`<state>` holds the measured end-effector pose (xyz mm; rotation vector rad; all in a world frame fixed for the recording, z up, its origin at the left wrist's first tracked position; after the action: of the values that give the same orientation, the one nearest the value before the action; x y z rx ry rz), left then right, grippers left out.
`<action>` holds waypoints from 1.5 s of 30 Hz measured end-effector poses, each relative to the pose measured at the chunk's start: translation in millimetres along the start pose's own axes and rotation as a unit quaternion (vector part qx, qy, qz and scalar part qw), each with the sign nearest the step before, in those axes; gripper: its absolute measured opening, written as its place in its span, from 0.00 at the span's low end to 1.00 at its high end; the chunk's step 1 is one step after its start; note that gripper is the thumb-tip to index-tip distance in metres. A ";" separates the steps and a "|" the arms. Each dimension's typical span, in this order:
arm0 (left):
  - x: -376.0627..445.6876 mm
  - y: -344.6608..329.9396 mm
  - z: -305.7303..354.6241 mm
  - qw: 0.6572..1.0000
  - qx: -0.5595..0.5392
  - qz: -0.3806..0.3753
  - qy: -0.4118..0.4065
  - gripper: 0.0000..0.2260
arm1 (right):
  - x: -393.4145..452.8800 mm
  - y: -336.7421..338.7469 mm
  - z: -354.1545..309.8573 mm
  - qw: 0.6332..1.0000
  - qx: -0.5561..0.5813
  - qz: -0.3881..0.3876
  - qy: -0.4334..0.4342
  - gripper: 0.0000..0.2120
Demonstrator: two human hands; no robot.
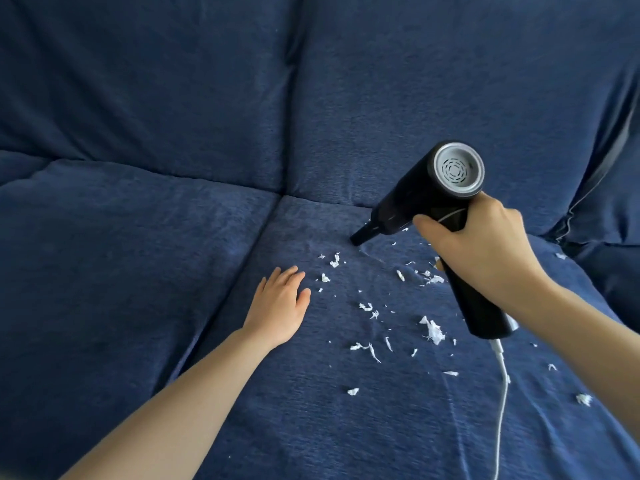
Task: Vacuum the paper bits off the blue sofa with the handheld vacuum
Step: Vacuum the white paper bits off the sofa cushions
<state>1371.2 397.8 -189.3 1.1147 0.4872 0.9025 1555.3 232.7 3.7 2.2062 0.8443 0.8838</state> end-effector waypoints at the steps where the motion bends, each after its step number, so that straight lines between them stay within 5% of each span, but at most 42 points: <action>1: -2.3 -2.9 1.5 1.000 0.006 0.004 0.001 0.22 | 0.3 0.0 2.6 1.000 0.006 0.002 -0.004 0.12; 12: 1.8 -0.9 0.6 0.997 0.008 0.081 0.000 0.18 | 39.1 -11.3 33.5 0.999 0.015 0.031 -0.024 0.16; 23: 24.9 -9.8 -11.6 0.997 0.025 0.067 0.013 0.21 | 70.9 -21.8 58.3 0.999 -0.001 0.038 -0.029 0.19; 45: 5.3 -6.8 -4.7 0.996 0.049 0.057 0.041 0.22 | -4.8 16.7 21.6 1.000 0.006 -0.003 0.007 0.13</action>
<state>1373.2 403.6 -196.8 1.2073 0.5434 1.0358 1574.2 212.6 1.3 2.2099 0.8640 0.8952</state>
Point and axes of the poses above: each hand's wrist, its own x-axis towards the middle knuckle, its own y-axis out of the back of the hand, z = x × y, the point moved 5 cm from there along x, towards the middle knuckle
